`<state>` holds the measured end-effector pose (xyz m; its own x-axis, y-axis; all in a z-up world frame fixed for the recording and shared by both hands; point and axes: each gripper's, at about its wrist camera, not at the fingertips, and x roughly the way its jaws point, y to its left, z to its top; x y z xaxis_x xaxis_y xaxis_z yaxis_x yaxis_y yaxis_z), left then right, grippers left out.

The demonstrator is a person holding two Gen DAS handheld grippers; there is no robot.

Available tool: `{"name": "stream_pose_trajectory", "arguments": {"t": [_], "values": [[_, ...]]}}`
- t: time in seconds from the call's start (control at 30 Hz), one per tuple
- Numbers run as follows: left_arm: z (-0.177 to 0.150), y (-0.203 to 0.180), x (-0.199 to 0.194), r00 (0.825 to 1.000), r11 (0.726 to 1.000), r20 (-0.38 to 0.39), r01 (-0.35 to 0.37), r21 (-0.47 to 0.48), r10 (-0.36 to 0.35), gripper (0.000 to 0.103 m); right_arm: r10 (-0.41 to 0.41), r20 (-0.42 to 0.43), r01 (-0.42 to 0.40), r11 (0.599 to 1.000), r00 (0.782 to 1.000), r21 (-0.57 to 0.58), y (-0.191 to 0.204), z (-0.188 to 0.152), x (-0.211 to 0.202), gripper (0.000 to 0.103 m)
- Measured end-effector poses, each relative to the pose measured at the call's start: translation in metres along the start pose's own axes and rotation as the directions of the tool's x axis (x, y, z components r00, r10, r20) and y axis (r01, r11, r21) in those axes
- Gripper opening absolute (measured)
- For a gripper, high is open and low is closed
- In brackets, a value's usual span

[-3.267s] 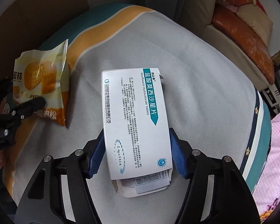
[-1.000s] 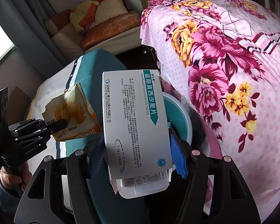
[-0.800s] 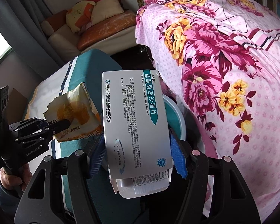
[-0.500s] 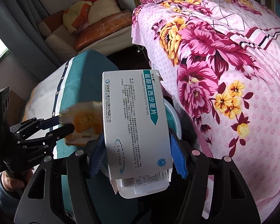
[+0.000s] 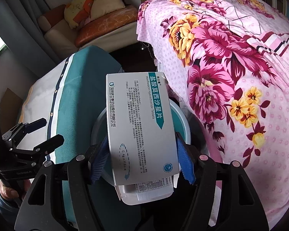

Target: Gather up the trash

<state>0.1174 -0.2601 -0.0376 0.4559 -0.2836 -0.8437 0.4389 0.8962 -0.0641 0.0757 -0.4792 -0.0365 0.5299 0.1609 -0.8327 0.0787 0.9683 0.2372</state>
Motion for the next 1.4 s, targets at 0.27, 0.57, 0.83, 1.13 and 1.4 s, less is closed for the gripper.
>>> {"name": "stream_pose_trajectory", "arguments": {"t": [0.27,0.57,0.83,1.13,1.4], "values": [[-0.003,0.011,-0.003,1.0,0.999,0.004,-0.004,-0.033,0.004,0.096,-0.013,-0.021,0.013,1.0,1.0,-0.013,0.01,0.003,0.01,0.071],[-0.009,0.024,-0.005,1.0,0.997,0.009,-0.003,-0.083,0.003,0.097,-0.031,-0.035,0.03,0.999,0.999,-0.031,0.021,0.004,0.009,0.079],[-0.016,0.035,-0.012,1.0,0.994,0.012,-0.001,-0.109,0.002,0.098,-0.042,-0.032,0.04,0.998,0.999,-0.042,0.033,0.005,0.002,0.084],[-0.023,0.044,-0.028,0.999,0.991,0.031,-0.005,-0.136,0.009,0.098,-0.064,-0.035,0.06,0.994,0.997,-0.091,0.052,-0.005,-0.012,0.096],[-0.031,0.042,-0.053,0.998,0.993,0.055,-0.013,-0.119,0.02,0.099,-0.141,-0.017,0.137,0.979,0.99,-0.152,0.071,-0.023,-0.029,0.096]]}}
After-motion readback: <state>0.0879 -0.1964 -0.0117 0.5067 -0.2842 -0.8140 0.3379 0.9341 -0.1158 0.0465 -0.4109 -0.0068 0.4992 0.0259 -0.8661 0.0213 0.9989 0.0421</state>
